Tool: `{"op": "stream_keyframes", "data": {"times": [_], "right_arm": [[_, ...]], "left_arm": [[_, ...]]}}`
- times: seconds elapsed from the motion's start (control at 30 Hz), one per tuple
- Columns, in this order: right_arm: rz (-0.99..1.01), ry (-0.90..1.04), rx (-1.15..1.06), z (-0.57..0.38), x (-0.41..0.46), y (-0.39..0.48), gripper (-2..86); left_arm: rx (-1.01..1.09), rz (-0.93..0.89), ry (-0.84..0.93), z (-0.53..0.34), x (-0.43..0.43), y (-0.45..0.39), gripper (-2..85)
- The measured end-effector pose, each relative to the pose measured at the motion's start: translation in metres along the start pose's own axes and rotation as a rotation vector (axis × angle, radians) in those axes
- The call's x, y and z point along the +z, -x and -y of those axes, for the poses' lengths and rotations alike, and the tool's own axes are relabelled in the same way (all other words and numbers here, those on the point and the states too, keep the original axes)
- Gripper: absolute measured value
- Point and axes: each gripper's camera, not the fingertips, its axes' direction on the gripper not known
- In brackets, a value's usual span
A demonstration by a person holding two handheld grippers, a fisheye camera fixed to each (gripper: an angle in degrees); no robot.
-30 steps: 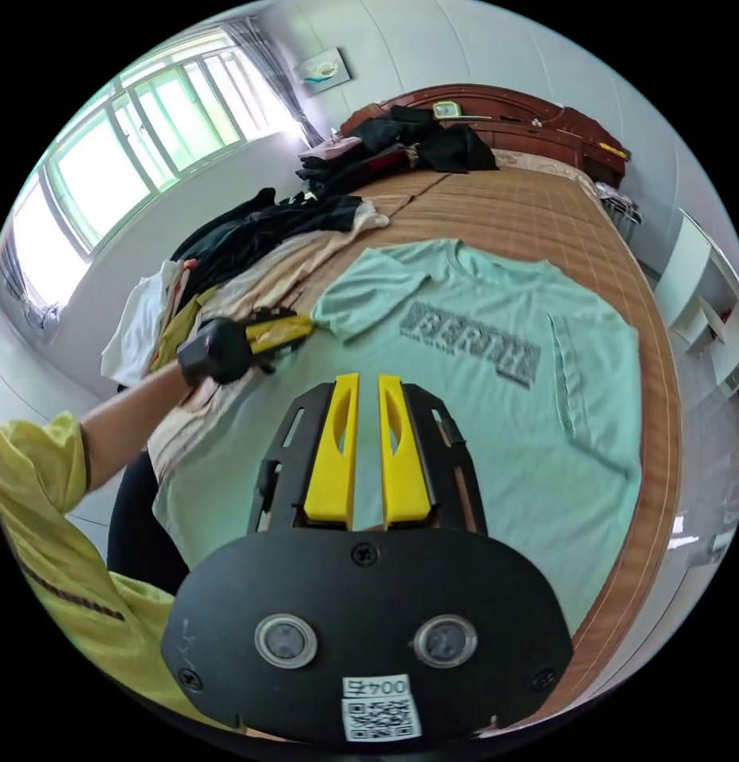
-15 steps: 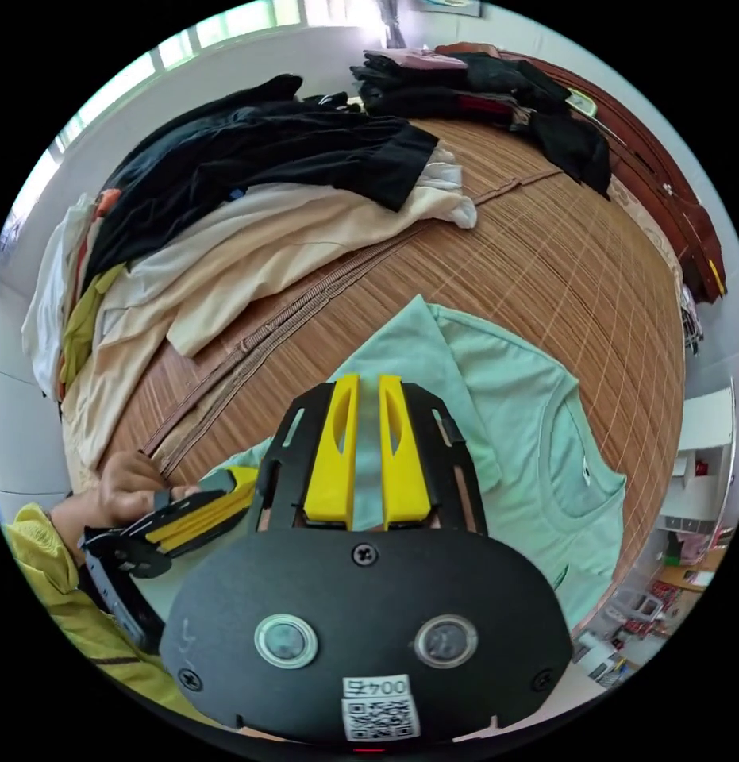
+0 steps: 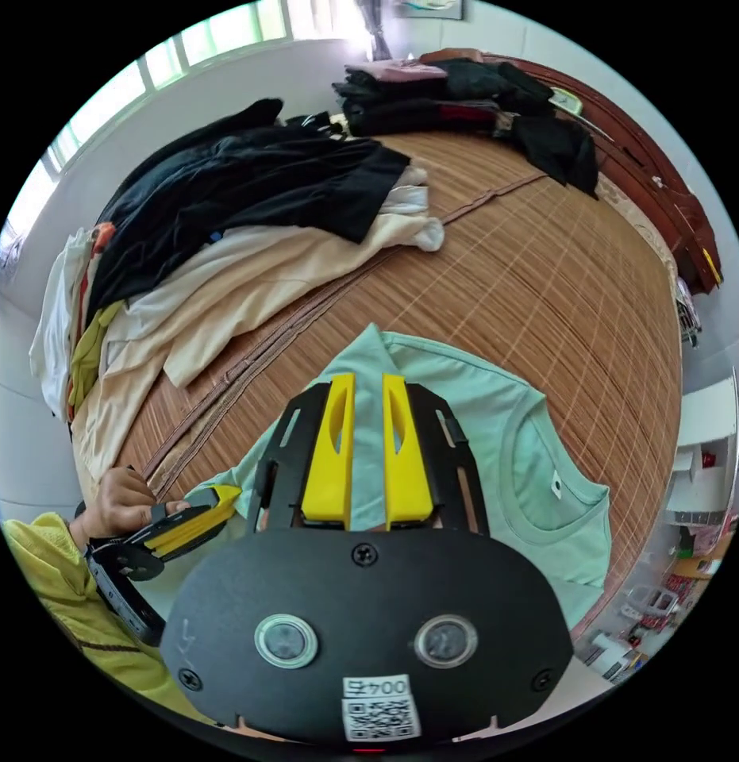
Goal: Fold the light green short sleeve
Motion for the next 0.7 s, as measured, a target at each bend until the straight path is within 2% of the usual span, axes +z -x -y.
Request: {"op": "stream_keyframes", "data": {"times": [0.1,0.2,0.3,0.43,0.53,0.6,0.67,0.7], "right_arm": [[0.056,0.003,0.056,-0.010,0.010,-0.023,5.7],[0.017,0.134,0.054,-0.021,0.040,-0.035,5.6],[0.036,0.017,0.130,-0.044,0.022,-0.055,5.0],[0.220,-0.031,0.377,-0.094,0.021,-0.108,6.7],[0.382,-0.001,0.474,-0.119,0.048,-0.126,9.1],[0.464,-0.064,0.493,-0.128,0.054,-0.127,7.6],[0.447,-0.090,0.462,-0.130,0.057,-0.120,2.6],[0.348,-0.067,0.446,-0.130,0.060,-0.112,2.1]], "left_arm": [[-0.012,-0.012,-0.013,-0.003,-0.002,0.002,0.9],[-0.027,-0.031,-0.029,-0.006,-0.005,0.006,0.8],[-0.021,-0.026,-0.033,-0.007,-0.008,0.005,0.8],[-0.029,-0.038,-0.037,-0.007,-0.014,0.007,0.8],[-0.029,-0.037,-0.037,-0.006,-0.019,0.008,0.8],[-0.030,-0.040,-0.039,-0.006,-0.023,0.009,0.9],[-0.032,-0.043,-0.040,-0.005,-0.027,0.010,1.0],[-0.033,-0.043,-0.041,-0.005,-0.028,0.010,1.0]]}}
